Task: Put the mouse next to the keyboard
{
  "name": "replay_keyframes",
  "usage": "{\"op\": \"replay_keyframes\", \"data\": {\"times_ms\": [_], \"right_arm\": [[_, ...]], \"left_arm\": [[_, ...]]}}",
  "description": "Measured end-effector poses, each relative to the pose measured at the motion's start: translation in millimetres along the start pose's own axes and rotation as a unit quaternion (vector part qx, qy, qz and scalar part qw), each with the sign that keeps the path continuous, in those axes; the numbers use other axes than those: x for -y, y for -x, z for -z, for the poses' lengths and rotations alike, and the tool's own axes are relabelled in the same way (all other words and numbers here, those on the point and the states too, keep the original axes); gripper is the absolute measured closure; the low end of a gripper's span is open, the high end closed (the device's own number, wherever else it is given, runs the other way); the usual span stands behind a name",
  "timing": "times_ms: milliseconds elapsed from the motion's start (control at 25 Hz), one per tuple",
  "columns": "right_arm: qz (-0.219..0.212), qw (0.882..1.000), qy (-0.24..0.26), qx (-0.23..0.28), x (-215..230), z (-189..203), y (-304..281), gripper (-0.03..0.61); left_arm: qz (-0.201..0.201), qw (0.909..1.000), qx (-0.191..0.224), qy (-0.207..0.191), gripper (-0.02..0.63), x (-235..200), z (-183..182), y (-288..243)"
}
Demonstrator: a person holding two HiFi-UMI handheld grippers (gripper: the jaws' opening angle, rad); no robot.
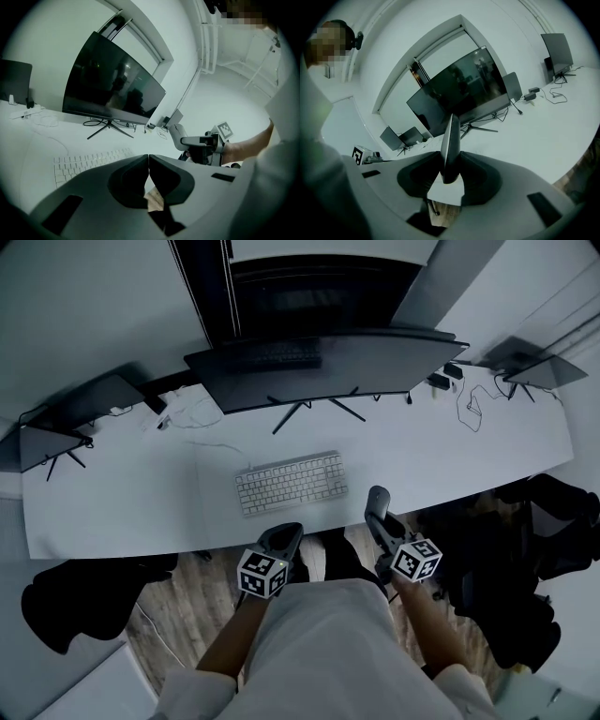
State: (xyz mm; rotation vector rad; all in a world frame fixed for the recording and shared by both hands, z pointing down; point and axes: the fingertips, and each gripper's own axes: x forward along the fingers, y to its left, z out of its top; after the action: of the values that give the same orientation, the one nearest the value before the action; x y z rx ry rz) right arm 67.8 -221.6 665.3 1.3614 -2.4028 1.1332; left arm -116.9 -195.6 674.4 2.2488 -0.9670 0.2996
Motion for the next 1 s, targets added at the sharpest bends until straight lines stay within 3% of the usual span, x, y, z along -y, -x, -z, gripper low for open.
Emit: {"op": "replay_keyframes", "data": {"times_ms": [360, 720, 880, 1000], "right_arm": [[-0.043, 0.996, 0.013, -0.071, 35, -10, -39, 0.435], [-0.081, 0.984, 0.015, -0.16, 79, 2, -91, 0.436], [-0.091, 0.977, -0.026, -0.192, 92, 12, -117, 0.436], [-0.091, 0.972, -0.028, -0.216, 103, 20, -132, 0.436]], "left_arm": [[-0.056, 0.9981, 0.013, 0.023, 0.595, -6, -14, -27], [-0.123, 0.9907, 0.027, 0.052, 0.595, -2, -24, -52], [-0.152, 0.9855, 0.029, 0.069, 0.595, -3, -23, -58], [-0.169, 0.9817, 0.029, 0.082, 0.595, -1, -21, -64]]}}
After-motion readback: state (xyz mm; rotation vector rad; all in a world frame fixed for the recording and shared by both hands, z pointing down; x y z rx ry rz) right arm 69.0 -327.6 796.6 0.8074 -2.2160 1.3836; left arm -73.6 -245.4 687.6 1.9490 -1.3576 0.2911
